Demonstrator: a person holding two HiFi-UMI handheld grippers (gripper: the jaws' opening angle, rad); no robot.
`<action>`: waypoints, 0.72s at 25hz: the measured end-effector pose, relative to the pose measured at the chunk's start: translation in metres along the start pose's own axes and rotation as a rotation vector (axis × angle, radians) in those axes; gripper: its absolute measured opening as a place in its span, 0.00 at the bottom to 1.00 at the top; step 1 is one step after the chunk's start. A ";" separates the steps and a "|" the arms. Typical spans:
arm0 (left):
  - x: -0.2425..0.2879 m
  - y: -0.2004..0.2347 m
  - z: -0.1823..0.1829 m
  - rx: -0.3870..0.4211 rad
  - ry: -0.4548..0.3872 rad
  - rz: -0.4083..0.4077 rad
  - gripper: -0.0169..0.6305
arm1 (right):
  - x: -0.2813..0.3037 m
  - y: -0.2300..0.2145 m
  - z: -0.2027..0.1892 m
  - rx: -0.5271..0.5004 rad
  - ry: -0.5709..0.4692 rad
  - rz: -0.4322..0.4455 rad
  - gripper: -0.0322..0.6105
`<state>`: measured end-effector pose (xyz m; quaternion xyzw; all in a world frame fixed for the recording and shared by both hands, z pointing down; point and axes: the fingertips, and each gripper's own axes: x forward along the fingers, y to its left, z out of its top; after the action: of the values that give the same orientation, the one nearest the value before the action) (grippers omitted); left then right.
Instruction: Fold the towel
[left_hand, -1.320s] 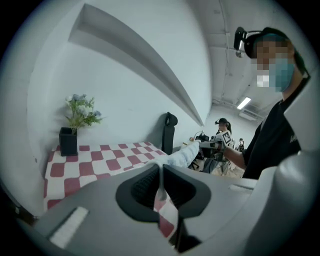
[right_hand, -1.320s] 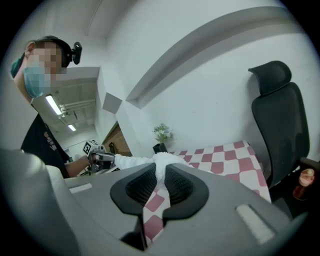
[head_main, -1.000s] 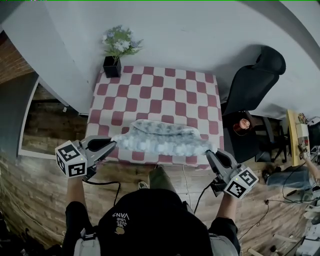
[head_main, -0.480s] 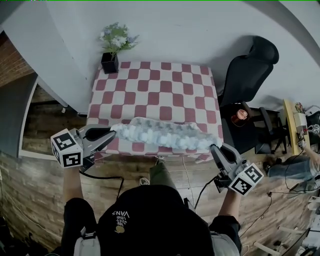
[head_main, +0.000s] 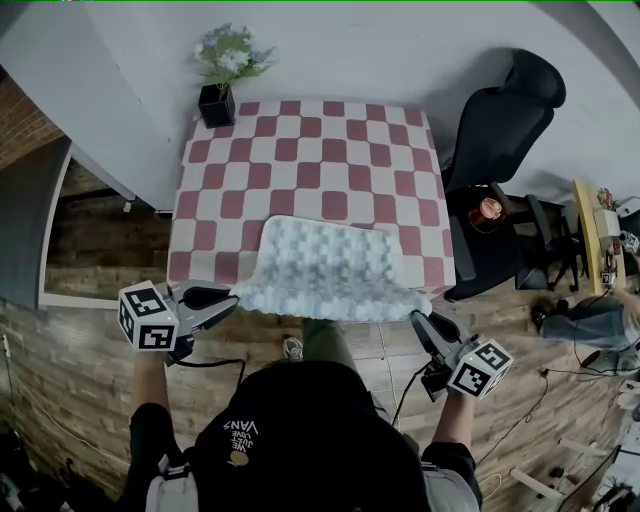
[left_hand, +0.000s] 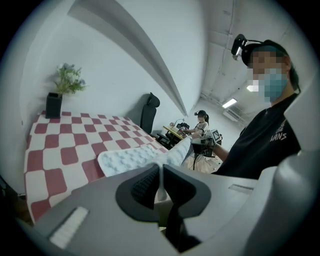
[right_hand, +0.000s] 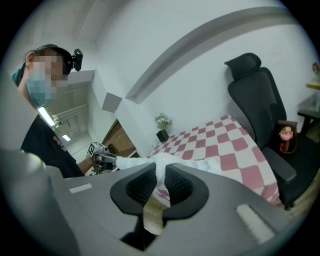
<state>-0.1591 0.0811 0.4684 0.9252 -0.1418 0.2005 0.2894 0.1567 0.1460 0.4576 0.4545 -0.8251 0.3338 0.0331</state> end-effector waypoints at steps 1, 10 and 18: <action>0.004 0.003 -0.004 -0.012 0.015 -0.008 0.06 | 0.002 -0.005 -0.006 0.023 0.010 -0.009 0.13; 0.061 0.078 0.013 -0.162 0.049 -0.077 0.06 | 0.061 -0.082 -0.016 0.192 0.048 -0.020 0.13; 0.123 0.165 0.019 -0.327 0.152 -0.037 0.06 | 0.127 -0.154 -0.018 0.345 0.094 -0.075 0.13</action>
<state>-0.1080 -0.0785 0.5887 0.8505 -0.1333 0.2387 0.4494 0.1973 0.0079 0.5969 0.4678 -0.7357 0.4898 0.0059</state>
